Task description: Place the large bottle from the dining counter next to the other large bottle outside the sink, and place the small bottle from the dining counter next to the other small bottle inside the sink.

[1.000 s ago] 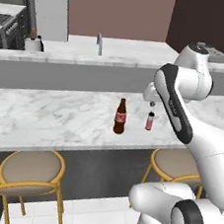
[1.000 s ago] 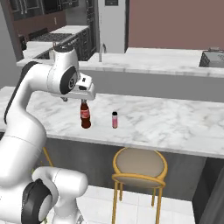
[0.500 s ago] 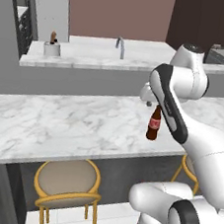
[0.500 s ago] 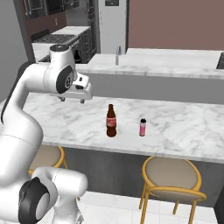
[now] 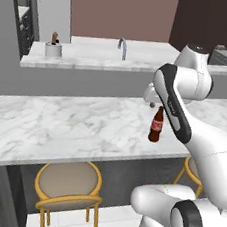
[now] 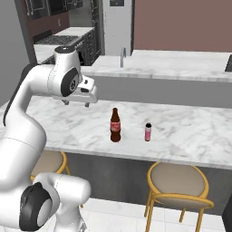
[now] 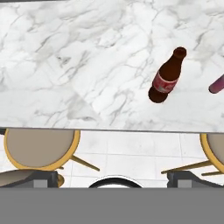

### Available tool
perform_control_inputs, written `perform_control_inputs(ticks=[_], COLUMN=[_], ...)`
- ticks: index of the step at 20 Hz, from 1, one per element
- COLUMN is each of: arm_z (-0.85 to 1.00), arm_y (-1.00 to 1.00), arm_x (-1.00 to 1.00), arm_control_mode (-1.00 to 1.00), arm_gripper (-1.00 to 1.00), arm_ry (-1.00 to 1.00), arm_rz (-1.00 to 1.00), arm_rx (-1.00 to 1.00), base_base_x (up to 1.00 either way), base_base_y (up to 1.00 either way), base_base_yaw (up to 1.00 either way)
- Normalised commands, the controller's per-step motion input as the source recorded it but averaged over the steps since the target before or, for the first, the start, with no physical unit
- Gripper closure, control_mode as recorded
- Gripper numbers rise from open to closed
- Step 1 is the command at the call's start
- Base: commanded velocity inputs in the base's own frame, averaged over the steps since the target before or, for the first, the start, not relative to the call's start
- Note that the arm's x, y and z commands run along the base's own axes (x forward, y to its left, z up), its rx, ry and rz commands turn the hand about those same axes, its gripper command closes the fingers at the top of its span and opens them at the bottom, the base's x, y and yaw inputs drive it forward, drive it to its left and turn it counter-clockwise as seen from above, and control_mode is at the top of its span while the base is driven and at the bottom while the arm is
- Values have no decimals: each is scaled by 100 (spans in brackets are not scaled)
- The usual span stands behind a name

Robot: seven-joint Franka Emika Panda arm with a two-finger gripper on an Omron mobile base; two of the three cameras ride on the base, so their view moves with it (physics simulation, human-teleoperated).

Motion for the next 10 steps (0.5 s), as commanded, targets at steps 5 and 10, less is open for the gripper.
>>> perform_control_inputs(ticks=[5, 10], arm_z=[0, -1], arm_y=[0, 2], arm_x=[1, 19], arm_control_mode=[-100, -100], arm_gripper=[-100, -100], arm_ry=[0, 9], arm_rz=[0, 0], arm_rx=[0, 0], base_base_x=[0, 0], base_base_y=[0, 0], base_base_yaw=[0, 0])
